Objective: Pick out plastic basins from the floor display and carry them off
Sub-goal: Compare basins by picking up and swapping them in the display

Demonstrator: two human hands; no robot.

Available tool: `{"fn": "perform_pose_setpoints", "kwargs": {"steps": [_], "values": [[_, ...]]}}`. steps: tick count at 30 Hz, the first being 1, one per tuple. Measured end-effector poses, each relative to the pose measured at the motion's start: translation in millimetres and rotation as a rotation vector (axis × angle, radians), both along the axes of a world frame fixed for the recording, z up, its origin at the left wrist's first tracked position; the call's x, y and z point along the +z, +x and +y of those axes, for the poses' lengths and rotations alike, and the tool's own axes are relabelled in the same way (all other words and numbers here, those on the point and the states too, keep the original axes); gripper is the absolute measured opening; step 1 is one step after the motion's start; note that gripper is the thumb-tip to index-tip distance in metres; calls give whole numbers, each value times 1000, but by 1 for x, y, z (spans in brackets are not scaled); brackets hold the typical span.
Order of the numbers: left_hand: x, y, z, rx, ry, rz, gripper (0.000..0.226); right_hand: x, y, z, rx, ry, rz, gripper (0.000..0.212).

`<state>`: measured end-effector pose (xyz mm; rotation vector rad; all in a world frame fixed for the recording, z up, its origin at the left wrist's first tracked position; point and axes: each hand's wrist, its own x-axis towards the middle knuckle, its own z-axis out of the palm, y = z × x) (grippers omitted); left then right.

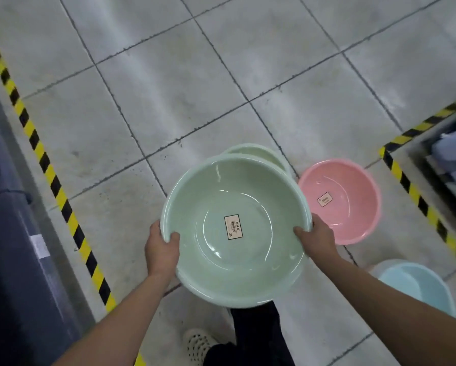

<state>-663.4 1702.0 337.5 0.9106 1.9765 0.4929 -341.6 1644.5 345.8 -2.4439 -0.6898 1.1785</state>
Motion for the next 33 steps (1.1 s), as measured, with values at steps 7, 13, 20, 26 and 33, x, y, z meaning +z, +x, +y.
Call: {"fn": "perform_pose_setpoints", "kwargs": {"steps": [7,13,20,26,33], "values": [[-22,57,64,-172,-52,15,43,-31,52,15,-159,-38,50,33],[-76,86,115,-351,-54,39,44,-98,72,28,-278,-45,108,23],[-166,109,168,-522,-124,52,57,-191,71,31,-411,-35,118,31],[-237,113,190,-572,-77,124,53,-262,57,33,-457,-42,98,38],[-295,100,205,-643,-106,160,58,-317,41,39,-486,-39,83,51]]}}
